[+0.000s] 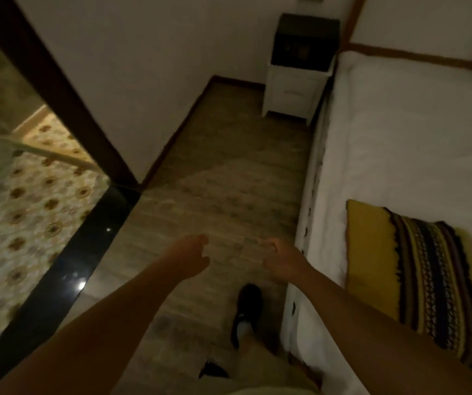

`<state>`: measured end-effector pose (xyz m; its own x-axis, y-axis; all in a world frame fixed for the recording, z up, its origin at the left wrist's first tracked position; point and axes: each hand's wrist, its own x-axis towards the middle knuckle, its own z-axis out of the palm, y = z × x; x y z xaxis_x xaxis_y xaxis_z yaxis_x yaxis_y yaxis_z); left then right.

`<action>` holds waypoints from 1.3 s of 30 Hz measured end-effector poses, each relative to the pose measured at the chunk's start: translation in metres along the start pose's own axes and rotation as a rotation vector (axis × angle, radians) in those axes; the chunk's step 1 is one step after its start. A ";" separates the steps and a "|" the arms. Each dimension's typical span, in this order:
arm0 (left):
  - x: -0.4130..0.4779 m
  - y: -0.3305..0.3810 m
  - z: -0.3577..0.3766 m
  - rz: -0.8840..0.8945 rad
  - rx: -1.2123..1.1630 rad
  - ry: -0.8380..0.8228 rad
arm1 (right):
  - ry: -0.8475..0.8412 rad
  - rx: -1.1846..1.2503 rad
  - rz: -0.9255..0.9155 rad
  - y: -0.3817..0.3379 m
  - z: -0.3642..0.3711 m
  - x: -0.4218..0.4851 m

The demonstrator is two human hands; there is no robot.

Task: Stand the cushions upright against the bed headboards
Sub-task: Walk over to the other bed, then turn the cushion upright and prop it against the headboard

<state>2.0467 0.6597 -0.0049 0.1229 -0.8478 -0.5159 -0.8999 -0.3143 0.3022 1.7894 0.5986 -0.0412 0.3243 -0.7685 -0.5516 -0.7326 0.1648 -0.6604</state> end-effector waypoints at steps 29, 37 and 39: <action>0.341 0.499 -0.012 1.119 0.659 -0.462 | 0.729 0.470 0.834 0.164 -0.253 0.023; 0.350 0.588 0.018 1.347 0.838 -0.563 | 0.921 0.827 0.996 0.180 -0.236 0.008; 0.343 0.603 0.031 1.387 0.869 -0.601 | 0.935 0.852 1.050 0.187 -0.224 0.000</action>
<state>1.5338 0.1925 -0.0245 -0.8458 0.0590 -0.5302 -0.1630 0.9178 0.3621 1.5186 0.4913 -0.0501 -0.7556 -0.1395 -0.6400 0.2374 0.8523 -0.4661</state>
